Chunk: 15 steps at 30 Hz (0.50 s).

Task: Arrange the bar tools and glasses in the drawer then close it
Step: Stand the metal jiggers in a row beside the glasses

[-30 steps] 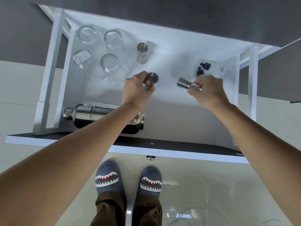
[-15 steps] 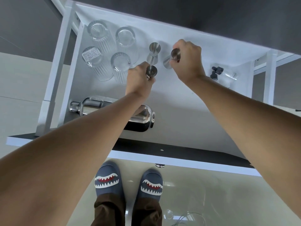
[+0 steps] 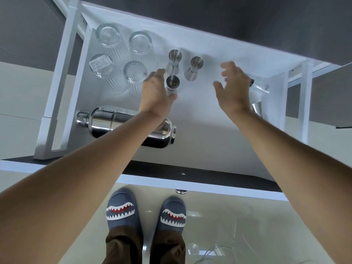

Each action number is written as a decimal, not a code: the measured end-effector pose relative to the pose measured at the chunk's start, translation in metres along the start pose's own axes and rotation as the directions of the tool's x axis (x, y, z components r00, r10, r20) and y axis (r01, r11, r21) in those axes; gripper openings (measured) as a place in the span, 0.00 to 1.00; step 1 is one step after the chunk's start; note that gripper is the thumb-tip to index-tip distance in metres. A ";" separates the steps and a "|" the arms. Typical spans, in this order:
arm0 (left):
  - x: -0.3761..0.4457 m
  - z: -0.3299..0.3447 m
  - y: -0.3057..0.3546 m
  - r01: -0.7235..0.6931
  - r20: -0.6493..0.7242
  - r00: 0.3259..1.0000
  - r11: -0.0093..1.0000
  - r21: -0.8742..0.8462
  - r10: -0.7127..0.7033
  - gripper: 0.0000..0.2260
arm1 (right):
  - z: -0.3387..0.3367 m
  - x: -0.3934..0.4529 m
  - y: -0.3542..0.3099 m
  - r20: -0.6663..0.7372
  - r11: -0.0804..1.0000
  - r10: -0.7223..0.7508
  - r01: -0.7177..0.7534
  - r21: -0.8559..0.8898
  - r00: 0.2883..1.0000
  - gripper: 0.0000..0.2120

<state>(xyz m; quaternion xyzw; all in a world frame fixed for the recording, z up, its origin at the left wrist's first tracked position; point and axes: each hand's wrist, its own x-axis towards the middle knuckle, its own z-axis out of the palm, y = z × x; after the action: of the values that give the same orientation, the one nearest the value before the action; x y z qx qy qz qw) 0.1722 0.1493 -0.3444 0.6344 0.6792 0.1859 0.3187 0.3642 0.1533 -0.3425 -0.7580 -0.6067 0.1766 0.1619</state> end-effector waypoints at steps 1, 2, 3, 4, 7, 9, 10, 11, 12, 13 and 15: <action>-0.007 -0.007 0.000 -0.055 -0.026 0.998 0.998 0.013 0.055 0.22 | -0.006 -0.010 0.015 -0.029 0.998 0.027 -0.029 -0.053 0.999 0.20; -0.016 -0.014 -0.001 -0.124 -0.054 0.991 0.992 0.025 0.125 0.24 | -0.012 -0.021 0.031 -0.053 0.991 0.056 -0.061 -0.115 0.997 0.20; -0.024 -0.022 -0.002 -0.195 -0.082 0.977 0.980 0.049 0.199 0.24 | -0.018 -0.031 0.046 -0.070 0.979 0.093 -0.104 -0.174 0.993 0.21; -0.032 -0.029 -0.005 -0.255 -0.106 0.959 0.963 0.087 0.263 0.24 | -0.024 -0.040 0.061 -0.077 0.962 0.143 -0.157 -0.223 0.987 0.22; -0.043 -0.045 -0.020 -0.306 -0.120 0.930 0.913 0.270 0.347 0.23 | -0.035 -0.055 0.089 -0.031 0.916 0.294 -0.291 -0.276 0.955 0.25; -0.040 -0.049 -0.032 -0.221 -0.049 0.965 0.896 0.384 0.259 0.25 | -0.036 -0.059 0.095 0.005 0.910 0.328 -0.315 -0.269 0.945 0.24; -0.038 -0.050 -0.038 -0.158 -0.012 0.984 0.896 0.414 0.179 0.27 | -0.035 -0.060 0.096 0.016 0.910 0.338 -0.323 -0.261 0.941 0.22; -0.036 -0.048 -0.043 -0.106 0.012 0.994 0.896 0.431 0.111 0.29 | -0.034 -0.061 0.096 0.025 0.906 0.356 -0.339 -0.253 0.934 0.21; -0.035 -0.046 -0.047 -0.080 0.022 0.997 0.893 0.443 0.078 0.29 | -0.032 -0.061 0.095 0.031 0.899 0.380 -0.362 -0.247 0.924 0.19; -0.035 -0.043 -0.049 -0.076 0.023 0.997 0.887 0.455 0.074 0.30 | -0.030 -0.061 0.094 0.037 0.890 0.404 -0.384 -0.245 0.914 0.18; -0.035 -0.038 -0.051 -0.087 0.012 0.996 0.878 0.471 0.092 0.29 | -0.028 -0.063 0.092 0.040 0.879 0.433 -0.412 -0.239 0.901 0.16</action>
<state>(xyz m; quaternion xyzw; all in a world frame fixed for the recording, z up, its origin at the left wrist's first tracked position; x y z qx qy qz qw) 0.1081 0.1147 -0.3431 0.7224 0.6758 0.0336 0.1426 0.4435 0.0711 -0.3554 -0.8764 -0.4495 0.1728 0.0044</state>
